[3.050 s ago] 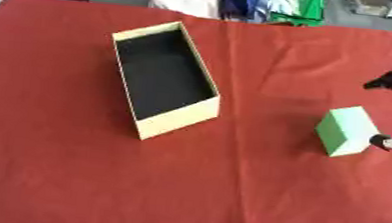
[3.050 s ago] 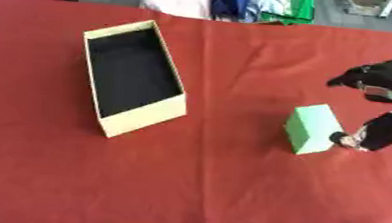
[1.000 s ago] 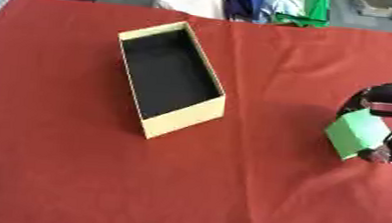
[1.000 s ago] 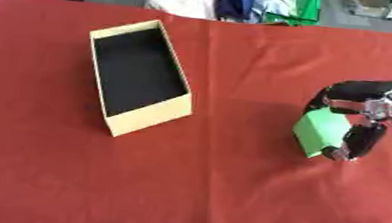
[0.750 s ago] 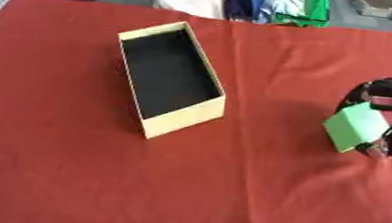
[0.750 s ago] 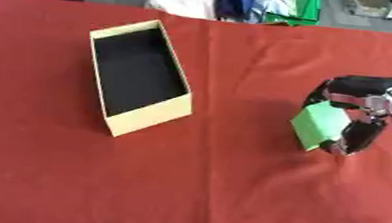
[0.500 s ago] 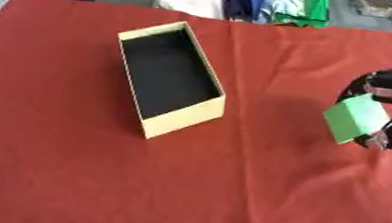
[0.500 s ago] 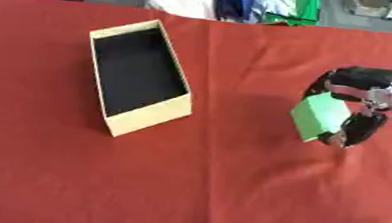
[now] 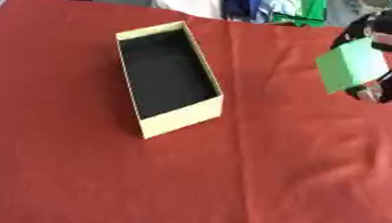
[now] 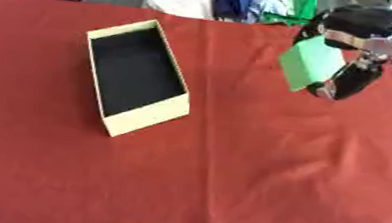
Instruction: Pick up objects on the table and place them in the box.
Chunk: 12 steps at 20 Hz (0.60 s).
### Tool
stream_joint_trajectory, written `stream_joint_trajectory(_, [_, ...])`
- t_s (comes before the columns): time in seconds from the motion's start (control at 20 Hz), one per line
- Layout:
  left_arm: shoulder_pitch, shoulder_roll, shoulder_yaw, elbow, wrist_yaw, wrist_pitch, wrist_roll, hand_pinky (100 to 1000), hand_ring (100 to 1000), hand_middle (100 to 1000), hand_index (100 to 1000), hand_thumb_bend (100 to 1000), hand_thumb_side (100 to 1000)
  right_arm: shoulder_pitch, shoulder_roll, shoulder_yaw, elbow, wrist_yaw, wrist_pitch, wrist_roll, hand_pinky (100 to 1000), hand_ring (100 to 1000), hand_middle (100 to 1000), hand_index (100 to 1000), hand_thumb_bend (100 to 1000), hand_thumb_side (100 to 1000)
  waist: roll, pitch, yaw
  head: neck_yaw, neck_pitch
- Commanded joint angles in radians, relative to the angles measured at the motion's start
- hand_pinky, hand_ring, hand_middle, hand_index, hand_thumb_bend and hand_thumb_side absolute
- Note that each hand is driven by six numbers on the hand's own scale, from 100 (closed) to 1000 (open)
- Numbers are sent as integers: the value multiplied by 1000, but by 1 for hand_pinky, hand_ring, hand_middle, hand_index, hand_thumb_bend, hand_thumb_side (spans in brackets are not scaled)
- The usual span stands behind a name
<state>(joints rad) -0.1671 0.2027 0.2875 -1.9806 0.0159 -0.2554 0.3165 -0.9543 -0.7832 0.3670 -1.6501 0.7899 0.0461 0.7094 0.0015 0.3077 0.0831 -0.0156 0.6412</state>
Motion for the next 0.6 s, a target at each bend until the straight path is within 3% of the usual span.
stream_joint_trajectory(0.05, [-10,14,-4,-19,8,-4,-5,570,631,602,713,100,409,-74,85,7,-1,71,-5,17,729,638,458,689,100,100,-1,-37,4,-11,-2])
stream_joint_trajectory(0.6, [-23,6,-16,-19,25,-5,-19,571,632,602,714,100,409,-197,448,6,149,305,-46,10,723,633,467,695,100,100,9,-33,27,-42,-7])
